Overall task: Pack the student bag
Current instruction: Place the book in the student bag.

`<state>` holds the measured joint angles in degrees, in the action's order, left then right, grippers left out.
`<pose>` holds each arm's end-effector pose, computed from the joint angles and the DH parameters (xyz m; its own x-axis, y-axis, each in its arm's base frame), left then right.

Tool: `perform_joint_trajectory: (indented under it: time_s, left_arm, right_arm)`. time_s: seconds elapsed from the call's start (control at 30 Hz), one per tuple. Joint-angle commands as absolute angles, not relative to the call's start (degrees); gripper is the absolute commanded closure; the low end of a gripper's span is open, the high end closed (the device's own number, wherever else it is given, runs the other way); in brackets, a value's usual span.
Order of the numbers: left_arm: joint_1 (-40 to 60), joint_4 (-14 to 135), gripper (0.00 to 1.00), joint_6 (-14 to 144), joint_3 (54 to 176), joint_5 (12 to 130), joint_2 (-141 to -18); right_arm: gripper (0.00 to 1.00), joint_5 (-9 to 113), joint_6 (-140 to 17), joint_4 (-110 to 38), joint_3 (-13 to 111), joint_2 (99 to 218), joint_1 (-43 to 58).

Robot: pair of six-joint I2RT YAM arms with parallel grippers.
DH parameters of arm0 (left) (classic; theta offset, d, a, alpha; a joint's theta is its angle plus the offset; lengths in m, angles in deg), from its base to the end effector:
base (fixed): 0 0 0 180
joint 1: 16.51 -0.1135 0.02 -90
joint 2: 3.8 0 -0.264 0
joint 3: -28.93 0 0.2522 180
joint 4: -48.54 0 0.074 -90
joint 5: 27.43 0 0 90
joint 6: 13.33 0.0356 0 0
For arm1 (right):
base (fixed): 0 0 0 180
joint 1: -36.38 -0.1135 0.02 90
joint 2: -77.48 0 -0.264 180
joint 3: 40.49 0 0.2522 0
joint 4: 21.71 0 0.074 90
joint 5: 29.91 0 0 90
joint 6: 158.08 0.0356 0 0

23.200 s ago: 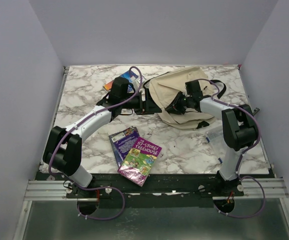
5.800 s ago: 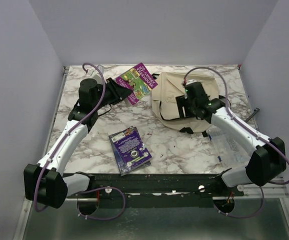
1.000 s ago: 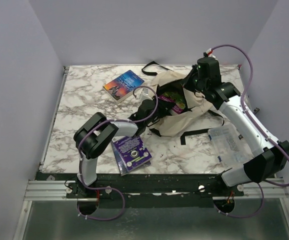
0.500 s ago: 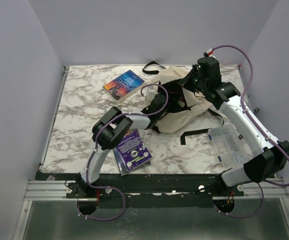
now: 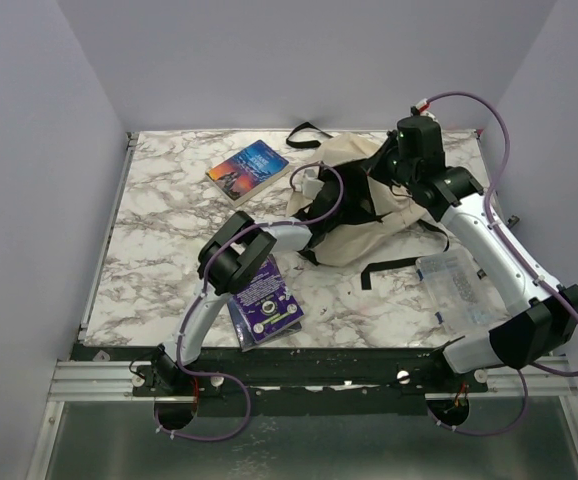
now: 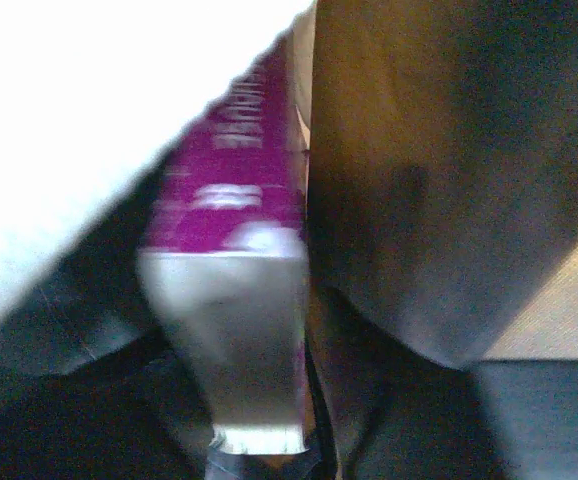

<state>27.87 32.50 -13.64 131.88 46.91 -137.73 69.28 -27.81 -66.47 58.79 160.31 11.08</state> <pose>0.3812 -0.3596 0.1459 -0.4860 -0.8716 -0.0644 -0.1869 0.1756 -0.9666 0.2963 0.1338 0.3951 -0.5177 0.4611 -0.7207 0.0522 0.8578 0.5113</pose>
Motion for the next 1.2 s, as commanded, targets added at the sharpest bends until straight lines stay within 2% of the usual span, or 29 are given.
perform_joint_trajectory:
  time_s: [0.0,0.1,0.13,0.43,0.6,0.87,0.97,1.07,1.17]
  left_arm:
    - [27.61,33.22,0.44,-13.94,129.51,48.87,-134.32]
    - [27.36,34.74,0.09,-12.66,125.77,50.99,-130.56]
    - [27.27,34.85,0.02,-12.33,124.35,51.34,-128.96]
    - [26.42,37.95,0.04,-4.60,118.18,57.57,-119.07]
    - [26.57,38.31,0.04,-7.33,112.44,61.07,-115.59]
    - [27.68,38.06,0.04,-5.57,114.24,67.62,-115.53]
    - [27.88,38.13,0.08,-7.11,118.11,67.08,-119.34]
    - [27.21,38.92,0.21,-6.90,126.16,66.58,-125.36]
    - [26.32,40.25,0.24,-8.58,126.99,64.73,-126.39]
  right_arm:
    - [1.00,71.69,-28.41,-63.40,57.69,156.67,12.23]
    - [0.99,71.57,-28.78,-62.77,56.37,156.60,12.89]
    - [1.00,71.68,-28.88,-62.69,56.01,156.54,13.15]
    - [0.99,72.26,-29.94,-62.49,55.04,156.14,15.10]
    - [0.99,73.57,-30.92,-62.36,54.68,156.17,15.96]
    - [0.99,73.10,-31.25,-61.30,53.53,157.07,17.18]
    - [0.99,72.97,-31.08,-61.17,53.52,157.18,17.31]
    - [0.99,72.68,-30.81,-60.79,53.43,157.33,17.39]
    - [0.99,72.50,-30.71,-61.17,53.73,157.55,17.64]
